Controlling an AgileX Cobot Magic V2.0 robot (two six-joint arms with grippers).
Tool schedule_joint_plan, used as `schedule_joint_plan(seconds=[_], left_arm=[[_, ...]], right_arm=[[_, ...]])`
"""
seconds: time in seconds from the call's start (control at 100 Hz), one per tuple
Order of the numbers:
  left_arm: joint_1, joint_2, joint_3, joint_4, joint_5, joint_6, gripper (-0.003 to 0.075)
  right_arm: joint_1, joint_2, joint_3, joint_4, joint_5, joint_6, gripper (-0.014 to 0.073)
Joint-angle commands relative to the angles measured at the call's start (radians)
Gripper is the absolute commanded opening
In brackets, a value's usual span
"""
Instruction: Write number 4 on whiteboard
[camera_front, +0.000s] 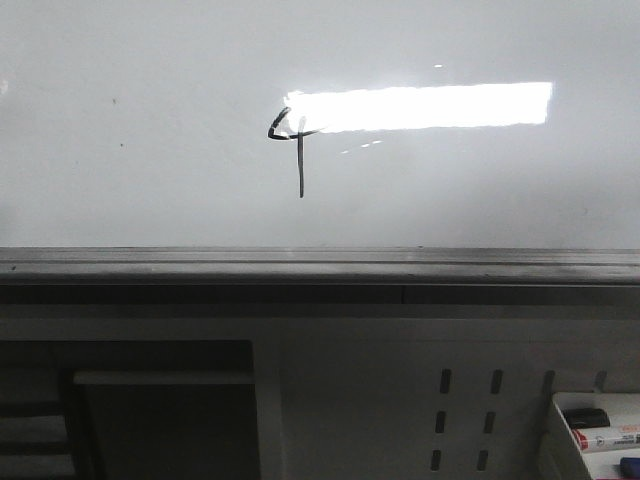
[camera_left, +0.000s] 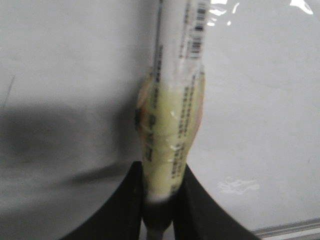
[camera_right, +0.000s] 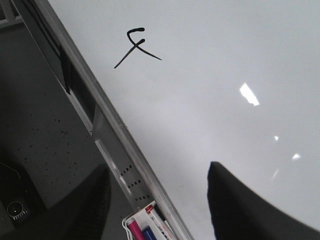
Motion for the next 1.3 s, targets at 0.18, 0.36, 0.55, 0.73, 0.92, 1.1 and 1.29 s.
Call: schedule_joint_plan(seconds=[0.18, 0.36, 0.55, 0.73, 0.92, 1.1, 1.29], left_arm=[[0.005, 0.033, -0.027, -0.02, -0.07, -0.012, -0.002], [0.005, 0.035, -0.027, -0.033, -0.065, -0.012, -0.002], [0.005, 0.036, -0.027, -0.038, -0.065, -0.012, -0.0001], [0.005, 0.036, -0.027, -0.038, -0.065, -0.012, 0.0213], [0.005, 0.031, -0.027, -0.031, -0.063, -0.012, 0.048], [0.005, -0.039, -0.036, 0.044, 0.0, -0.012, 0.0501], [0.005, -0.201, -0.083, 0.118, 0.161, -0.012, 0.0501]], right_arm=[[-0.006, -0.01, -0.033, 0.009, -0.031, 0.0, 0.0379], [-0.006, -0.01, -0.033, 0.009, -0.024, 0.0, 0.0379], [-0.006, -0.01, -0.033, 0.009, -0.024, 0.0, 0.0379], [-0.006, -0.01, -0.033, 0.009, -0.024, 0.0, 0.0379], [-0.006, -0.01, -0.033, 0.009, -0.024, 0.0, 0.0379], [-0.006, -0.014, -0.033, -0.033, -0.024, 0.106, 0.0379], [-0.006, -0.044, -0.028, -0.22, -0.001, 0.44, 0.0335]])
